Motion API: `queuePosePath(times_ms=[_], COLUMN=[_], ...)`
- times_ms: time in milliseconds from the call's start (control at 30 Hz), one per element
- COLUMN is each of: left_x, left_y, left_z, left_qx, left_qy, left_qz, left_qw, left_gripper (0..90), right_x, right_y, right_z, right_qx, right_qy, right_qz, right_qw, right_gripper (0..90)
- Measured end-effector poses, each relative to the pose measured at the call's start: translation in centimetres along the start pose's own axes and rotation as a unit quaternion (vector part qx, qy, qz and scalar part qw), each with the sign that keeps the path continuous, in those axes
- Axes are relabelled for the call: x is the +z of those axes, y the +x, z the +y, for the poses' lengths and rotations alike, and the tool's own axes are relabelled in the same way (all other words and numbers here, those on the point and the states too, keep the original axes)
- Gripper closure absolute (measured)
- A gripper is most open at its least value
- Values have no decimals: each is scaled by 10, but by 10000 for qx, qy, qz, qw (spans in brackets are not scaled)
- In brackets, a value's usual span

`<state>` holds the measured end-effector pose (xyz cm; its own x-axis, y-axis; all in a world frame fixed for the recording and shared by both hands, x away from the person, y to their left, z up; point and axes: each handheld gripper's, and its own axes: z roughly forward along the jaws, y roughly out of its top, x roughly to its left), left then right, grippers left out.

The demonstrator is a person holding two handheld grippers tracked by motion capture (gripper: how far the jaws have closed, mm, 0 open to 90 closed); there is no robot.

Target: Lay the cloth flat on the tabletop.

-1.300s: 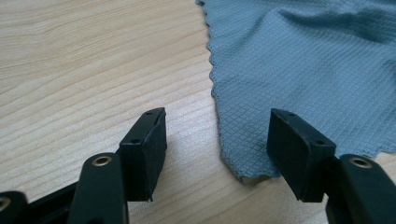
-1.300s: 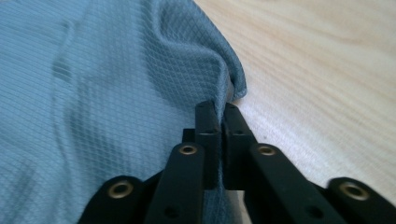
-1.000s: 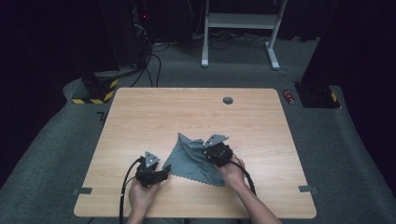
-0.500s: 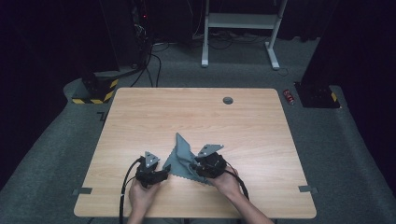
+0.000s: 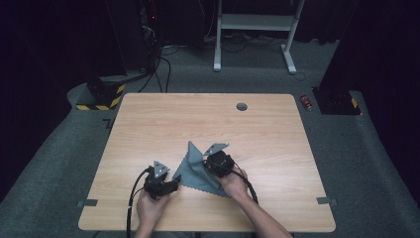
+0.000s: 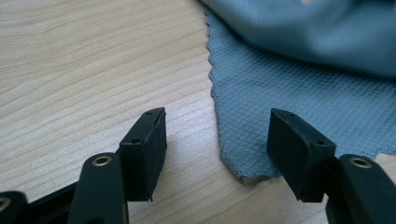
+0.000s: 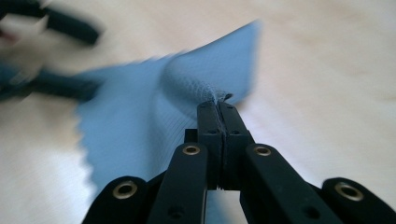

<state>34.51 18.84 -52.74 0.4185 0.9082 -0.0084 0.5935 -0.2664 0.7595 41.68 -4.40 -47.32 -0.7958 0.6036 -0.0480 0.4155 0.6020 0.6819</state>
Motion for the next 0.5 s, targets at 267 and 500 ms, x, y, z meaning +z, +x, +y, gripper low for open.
queuePosePath(times_ms=[267,500], left_x=[0,0], left_y=[0,0], left_z=[0,0], left_qx=[3,8], left_qy=[-1,-5], left_qz=[2,3], left_qw=[10000,10000], left_gripper=[383,383], right_x=[-10,-20], right_y=[-45,-33], right_z=[17,-1], right_qx=[351,146], right_qy=[43,-24], right_qz=[-627,-333], right_qw=[9974,9993], right_gripper=[868,722])
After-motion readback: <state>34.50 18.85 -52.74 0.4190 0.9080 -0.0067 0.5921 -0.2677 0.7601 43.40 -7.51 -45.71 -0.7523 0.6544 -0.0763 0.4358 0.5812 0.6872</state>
